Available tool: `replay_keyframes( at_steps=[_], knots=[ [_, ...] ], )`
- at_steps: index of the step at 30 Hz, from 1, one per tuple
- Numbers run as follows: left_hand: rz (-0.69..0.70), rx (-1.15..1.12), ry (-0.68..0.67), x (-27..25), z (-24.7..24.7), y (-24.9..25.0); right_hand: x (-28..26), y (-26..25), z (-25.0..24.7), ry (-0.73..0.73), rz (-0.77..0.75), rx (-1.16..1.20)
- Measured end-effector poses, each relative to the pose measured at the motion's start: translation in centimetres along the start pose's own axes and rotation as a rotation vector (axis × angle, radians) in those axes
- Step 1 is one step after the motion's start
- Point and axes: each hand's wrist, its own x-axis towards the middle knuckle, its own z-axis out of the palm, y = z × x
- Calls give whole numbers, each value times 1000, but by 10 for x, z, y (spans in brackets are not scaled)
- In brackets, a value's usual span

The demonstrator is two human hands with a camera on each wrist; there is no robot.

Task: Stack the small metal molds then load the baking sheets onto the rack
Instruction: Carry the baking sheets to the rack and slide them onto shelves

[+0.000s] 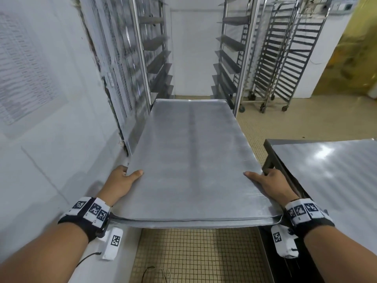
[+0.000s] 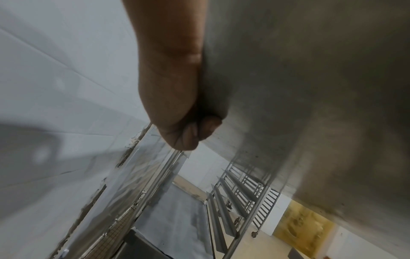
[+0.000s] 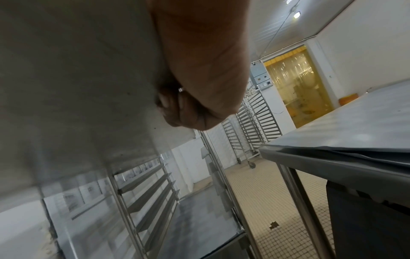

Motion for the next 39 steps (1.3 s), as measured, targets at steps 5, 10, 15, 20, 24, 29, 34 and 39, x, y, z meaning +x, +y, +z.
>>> replay_keyframes(
  at_steps=[5, 10, 15, 20, 24, 29, 34, 39],
  knots=[
    [-17, -46, -23, 45, 20, -5, 37, 2, 19, -7, 18, 9],
    [-38, -45, -17, 101, 44, -9, 103, 7, 34, -15, 34, -22],
    [-52, -1, 5, 159, 71, 6, 180, 8, 42, 8, 0, -38],
    [-62, -3, 26, 216, 90, 9, 242, -4, 50, -3, 20, -97],
    [-86, 30, 30, 253, 100, 24, 285, -10, 57, -9, 37, -69],
    [-80, -10, 15, 309, 107, 31, 324, -32, 65, 17, 55, -65],
    [-40, -70, 23, 359, 114, 35, 364, -36, 76, 41, 83, -46],
    [-24, -78, -14, 394, 116, 46, 392, -55, 79, 48, 77, -136]
  ],
)
